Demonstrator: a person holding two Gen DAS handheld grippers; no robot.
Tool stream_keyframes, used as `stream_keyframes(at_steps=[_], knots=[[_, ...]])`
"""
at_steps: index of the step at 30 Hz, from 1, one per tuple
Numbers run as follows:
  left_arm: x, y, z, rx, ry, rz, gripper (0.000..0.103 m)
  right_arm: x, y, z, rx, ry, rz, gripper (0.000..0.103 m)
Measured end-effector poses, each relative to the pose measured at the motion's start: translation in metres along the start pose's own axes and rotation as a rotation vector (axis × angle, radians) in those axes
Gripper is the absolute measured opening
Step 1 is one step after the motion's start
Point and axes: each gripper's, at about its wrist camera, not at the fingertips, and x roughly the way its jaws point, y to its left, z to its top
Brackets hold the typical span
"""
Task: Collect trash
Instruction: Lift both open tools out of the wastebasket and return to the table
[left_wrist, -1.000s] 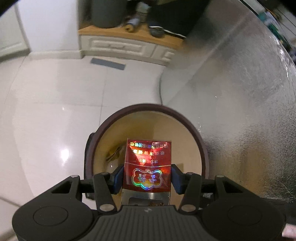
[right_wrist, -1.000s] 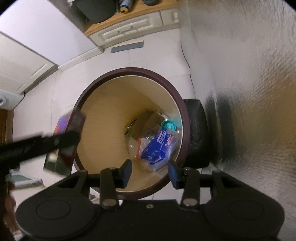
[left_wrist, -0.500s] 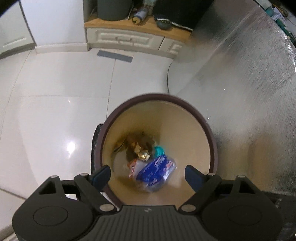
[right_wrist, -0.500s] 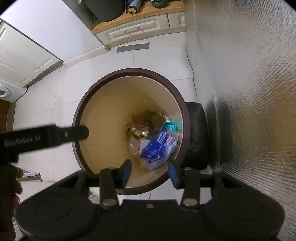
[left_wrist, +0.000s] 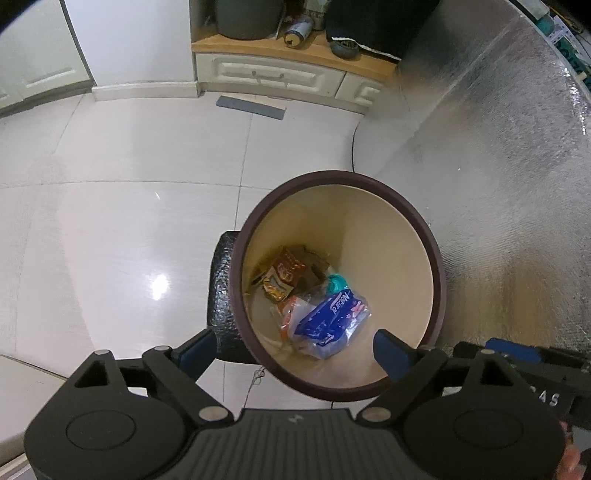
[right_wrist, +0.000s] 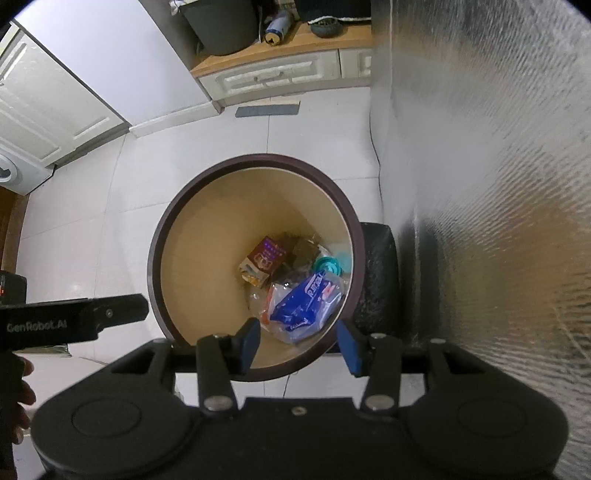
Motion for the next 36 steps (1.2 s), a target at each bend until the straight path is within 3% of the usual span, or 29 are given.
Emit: stream_keyframes(at_steps=[3, 6, 11, 18, 36], knots=[[-0.010, 0.003, -0.005, -0.002, -0.010, 0.008, 0.097, -0.010, 0.003, -0.002, -0.022, -0.013, 0.000, 0.051], [-0.023, 0.006, -0.013, -0.014, -0.024, 0.007, 0.102, -0.021, 0.006, -0.005, -0.039, -0.027, -0.005, 0.061], [-0.039, 0.012, -0.026, -0.015, -0.039, 0.005, 0.103, -0.041, 0.011, -0.011, -0.063, -0.063, -0.027, 0.071], [-0.063, 0.015, -0.045, -0.010, -0.068, 0.014, 0.103, -0.068, 0.014, -0.022, -0.093, -0.104, -0.055, 0.100], [-0.135, 0.009, -0.090, 0.004, -0.187, 0.036, 0.103, -0.133, 0.018, -0.062, -0.110, -0.196, -0.063, 0.103]])
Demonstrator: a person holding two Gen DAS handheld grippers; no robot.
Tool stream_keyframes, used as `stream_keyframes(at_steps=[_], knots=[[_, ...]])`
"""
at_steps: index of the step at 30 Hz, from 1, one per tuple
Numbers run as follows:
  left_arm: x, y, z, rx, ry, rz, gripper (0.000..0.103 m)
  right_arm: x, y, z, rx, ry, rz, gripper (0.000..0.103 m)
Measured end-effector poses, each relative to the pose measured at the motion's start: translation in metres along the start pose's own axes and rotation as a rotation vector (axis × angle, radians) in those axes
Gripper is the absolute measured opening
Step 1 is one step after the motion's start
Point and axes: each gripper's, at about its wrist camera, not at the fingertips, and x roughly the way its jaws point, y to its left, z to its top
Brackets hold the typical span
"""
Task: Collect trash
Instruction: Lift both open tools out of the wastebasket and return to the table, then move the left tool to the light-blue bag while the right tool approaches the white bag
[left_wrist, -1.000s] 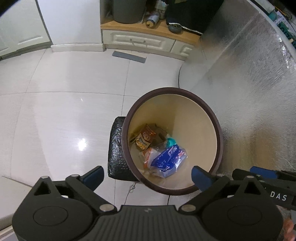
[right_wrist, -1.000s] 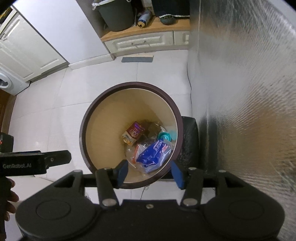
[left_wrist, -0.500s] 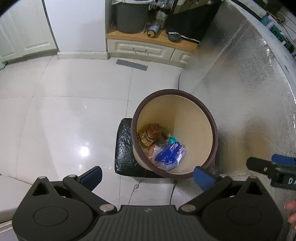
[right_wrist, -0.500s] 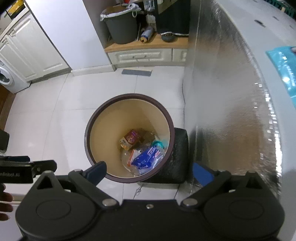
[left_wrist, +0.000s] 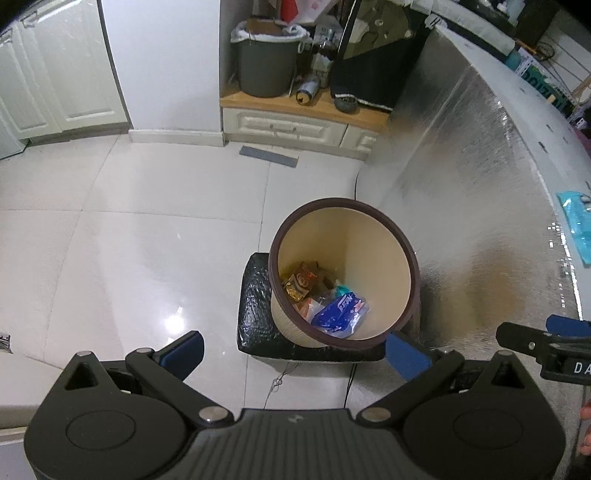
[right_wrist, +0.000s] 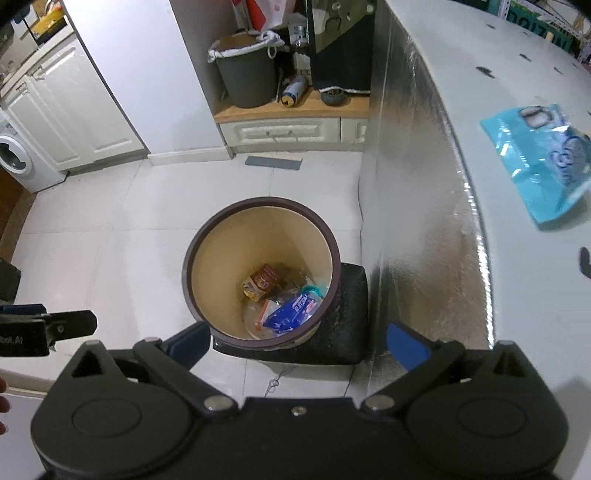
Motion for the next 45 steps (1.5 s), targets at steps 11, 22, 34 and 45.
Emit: stream_keyframes(at_steps=[11, 22, 34, 45], knots=[[-0.060, -0.013, -0.020, -0.023, -0.124, -0.014, 0.103, -0.080, -0.012, -0.015, -0.004, -0.139, 0.022, 0.103], [-0.118, -0.071, -0.035, 0.014, -0.278, -0.029, 0.103, -0.149, -0.056, -0.037, 0.014, -0.294, 0.048, 0.103], [-0.156, -0.175, -0.056, 0.054, -0.399, -0.079, 0.103, -0.209, -0.138, -0.057, 0.034, -0.424, 0.045, 0.103], [-0.157, -0.262, -0.070, 0.049, -0.452, -0.098, 0.103, -0.233, -0.225, -0.065, 0.025, -0.482, 0.004, 0.103]])
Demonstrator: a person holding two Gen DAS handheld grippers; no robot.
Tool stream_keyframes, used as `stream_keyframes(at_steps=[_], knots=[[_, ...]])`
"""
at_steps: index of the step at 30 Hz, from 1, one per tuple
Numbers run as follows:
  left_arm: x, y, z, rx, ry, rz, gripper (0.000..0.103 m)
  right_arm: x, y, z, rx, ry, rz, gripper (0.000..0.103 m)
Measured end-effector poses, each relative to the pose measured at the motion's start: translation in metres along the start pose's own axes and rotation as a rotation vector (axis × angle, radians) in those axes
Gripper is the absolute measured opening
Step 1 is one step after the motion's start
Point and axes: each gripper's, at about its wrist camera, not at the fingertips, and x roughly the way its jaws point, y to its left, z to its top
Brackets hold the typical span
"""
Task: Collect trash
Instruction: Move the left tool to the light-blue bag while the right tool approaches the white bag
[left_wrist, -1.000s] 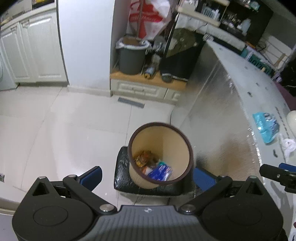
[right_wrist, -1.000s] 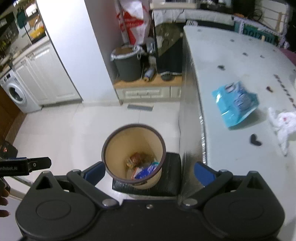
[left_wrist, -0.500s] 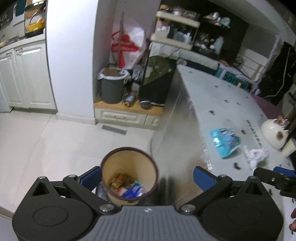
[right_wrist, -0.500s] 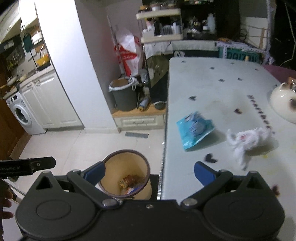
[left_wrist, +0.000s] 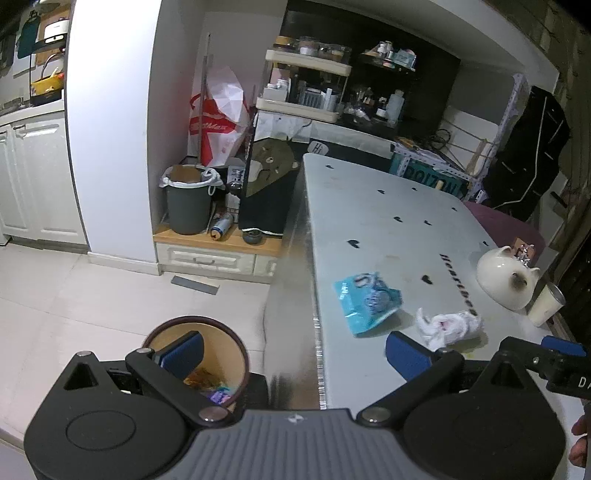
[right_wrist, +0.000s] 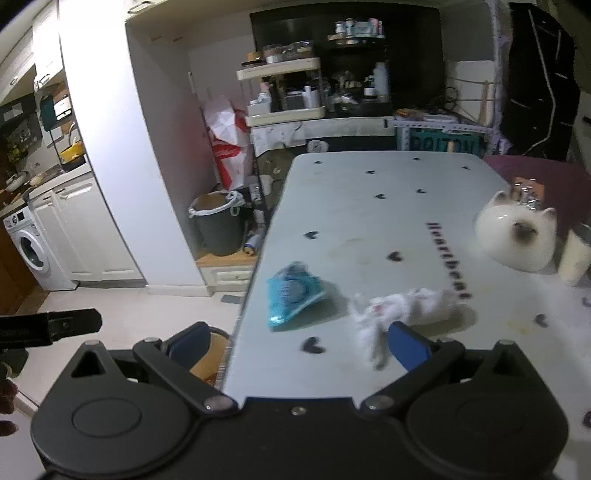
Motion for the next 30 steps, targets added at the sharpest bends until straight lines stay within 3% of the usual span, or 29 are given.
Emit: stream_keyframes(at_steps=[10, 15, 20, 30], knots=[[0.036, -0.066, 0.007, -0.016, 0.013, 0.011, 0.103, 0.015, -0.079, 0.003, 0.008, 0.016, 0.021, 0.103], [0.068, -0.090, 0.020, -0.059, 0.047, -0.022, 0.103, 0.026, -0.104, 0.000, 0.027, 0.003, -0.037, 0.103], [0.111, -0.102, 0.033, -0.159, 0.096, -0.081, 0.103, 0.041, -0.125, -0.005, 0.030, -0.015, -0.066, 0.103], [0.199, -0.104, 0.044, -0.253, 0.157, -0.071, 0.101, 0.089, -0.151, 0.000, 0.018, 0.020, -0.042, 0.103]])
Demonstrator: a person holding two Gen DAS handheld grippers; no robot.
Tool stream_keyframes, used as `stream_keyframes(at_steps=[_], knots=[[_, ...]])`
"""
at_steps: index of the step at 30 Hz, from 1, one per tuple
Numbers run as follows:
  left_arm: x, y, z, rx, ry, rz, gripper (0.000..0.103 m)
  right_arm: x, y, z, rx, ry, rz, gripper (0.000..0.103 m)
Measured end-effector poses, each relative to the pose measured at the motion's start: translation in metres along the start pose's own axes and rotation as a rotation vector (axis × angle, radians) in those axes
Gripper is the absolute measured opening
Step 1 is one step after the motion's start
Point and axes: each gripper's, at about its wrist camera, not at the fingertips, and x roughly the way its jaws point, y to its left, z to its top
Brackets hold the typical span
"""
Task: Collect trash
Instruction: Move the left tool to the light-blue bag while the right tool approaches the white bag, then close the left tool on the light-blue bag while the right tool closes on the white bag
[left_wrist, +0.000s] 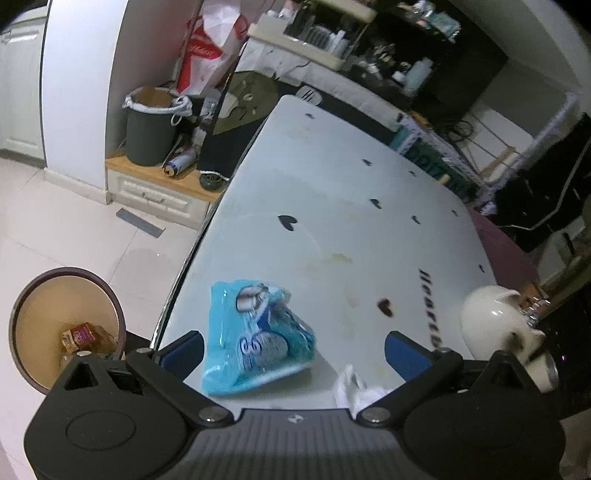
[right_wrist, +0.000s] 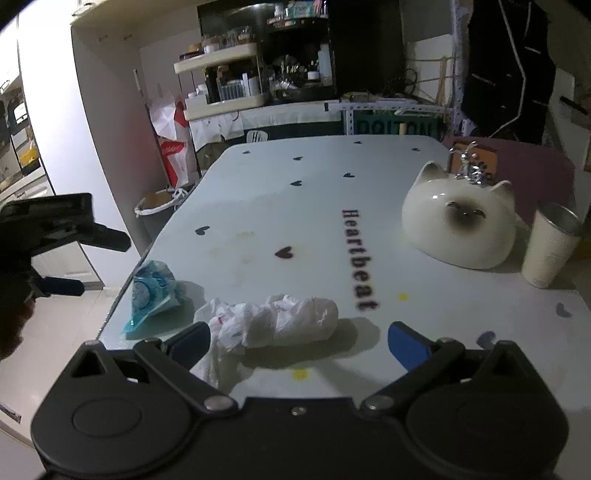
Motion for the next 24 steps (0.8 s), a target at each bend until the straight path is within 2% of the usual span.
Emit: stream_keyframes(at_steps=[6, 10, 14, 18, 19, 24], knots=[[0.031, 0.009, 0.007, 0.007, 0.006, 0.025, 0.095, 0.039, -0.011, 0.021, 0.030, 0.006, 0.069, 0.103], [0.045, 0.016, 0.009, 0.025, 0.015, 0.057, 0.091, 0.070, -0.011, 0.037, 0.052, 0.046, 0.188, 0.103], [0.054, 0.020, 0.009, 0.054, 0.012, 0.072, 0.084, 0.100, -0.003, 0.043, 0.080, 0.095, 0.258, 0.103], [0.061, 0.024, 0.007, 0.077, 0.030, 0.066, 0.081, 0.127, 0.002, 0.035, 0.087, 0.153, 0.267, 0.102], [0.061, 0.025, 0.006, 0.080, 0.030, 0.062, 0.080, 0.131, 0.003, 0.031, 0.091, 0.174, 0.271, 0.099], [0.063, 0.026, 0.002, 0.088, 0.041, 0.019, 0.070, 0.112, 0.011, 0.005, 0.079, 0.232, 0.290, 0.097]])
